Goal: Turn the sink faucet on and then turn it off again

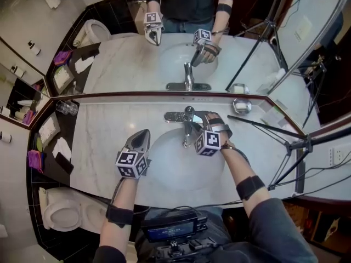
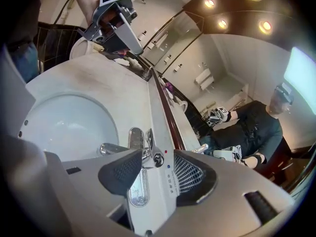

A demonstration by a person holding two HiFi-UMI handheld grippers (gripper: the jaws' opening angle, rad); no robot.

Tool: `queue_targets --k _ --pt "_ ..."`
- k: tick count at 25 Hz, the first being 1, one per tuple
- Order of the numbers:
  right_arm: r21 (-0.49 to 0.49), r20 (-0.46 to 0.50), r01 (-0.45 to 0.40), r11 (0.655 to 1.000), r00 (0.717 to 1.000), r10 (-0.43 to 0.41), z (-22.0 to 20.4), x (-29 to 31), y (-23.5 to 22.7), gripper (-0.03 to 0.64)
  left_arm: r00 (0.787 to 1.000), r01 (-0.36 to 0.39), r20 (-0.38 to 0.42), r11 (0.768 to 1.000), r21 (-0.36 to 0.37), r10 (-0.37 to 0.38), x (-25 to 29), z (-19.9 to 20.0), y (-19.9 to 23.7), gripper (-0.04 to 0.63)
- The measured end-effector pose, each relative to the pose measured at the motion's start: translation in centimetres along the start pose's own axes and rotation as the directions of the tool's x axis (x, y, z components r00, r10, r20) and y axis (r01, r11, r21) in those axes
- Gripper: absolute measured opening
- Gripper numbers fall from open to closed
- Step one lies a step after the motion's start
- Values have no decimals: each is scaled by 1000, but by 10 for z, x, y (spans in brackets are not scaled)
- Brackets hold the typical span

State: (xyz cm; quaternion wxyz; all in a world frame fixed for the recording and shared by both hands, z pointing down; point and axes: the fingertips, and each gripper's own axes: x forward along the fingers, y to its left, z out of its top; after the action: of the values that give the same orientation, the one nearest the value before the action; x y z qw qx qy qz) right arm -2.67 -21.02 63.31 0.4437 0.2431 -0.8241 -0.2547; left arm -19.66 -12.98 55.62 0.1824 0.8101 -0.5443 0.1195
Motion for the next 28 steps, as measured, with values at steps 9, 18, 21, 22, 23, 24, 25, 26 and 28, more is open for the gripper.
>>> queue_targets --k 9,18,21,22,23,24,25,26,28 --pt "-120 -24 -65 991 998 63 5 34 14 225 1000 -16 -13 1000 -12 16 3 -8 8 0" --pt "-143 -60 -112 983 993 104 -3 43 35 190 999 -26 -25 999 -23 25 2 -16 12 0" --pt "-161 -82 -112 981 992 100 -4 43 37 183 999 -23 -31 999 -26 22 4 -18 10 0" --pt "-165 -85 -111 980 992 98 -6 43 37 179 999 -21 -31 999 -26 20 5 -18 9 0" --pt "-167 -83 -108 980 992 95 -6 43 37 178 999 -19 -31 999 -25 18 6 -18 8 0" --pt "-167 -77 -105 980 993 93 -6 43 36 172 999 -18 -30 1000 -25 17 8 -17 7 0" --pt "-167 -71 -102 981 993 91 -6 43 36 170 999 -18 -30 1000 -26 17 8 -17 7 0" --pt "-166 -67 -99 981 994 89 -5 43 36 169 999 -19 -31 999 -27 18 9 -17 7 0" --pt "-166 -67 -90 982 995 80 -3 43 35 169 999 -19 -34 999 -29 18 9 -19 8 0"
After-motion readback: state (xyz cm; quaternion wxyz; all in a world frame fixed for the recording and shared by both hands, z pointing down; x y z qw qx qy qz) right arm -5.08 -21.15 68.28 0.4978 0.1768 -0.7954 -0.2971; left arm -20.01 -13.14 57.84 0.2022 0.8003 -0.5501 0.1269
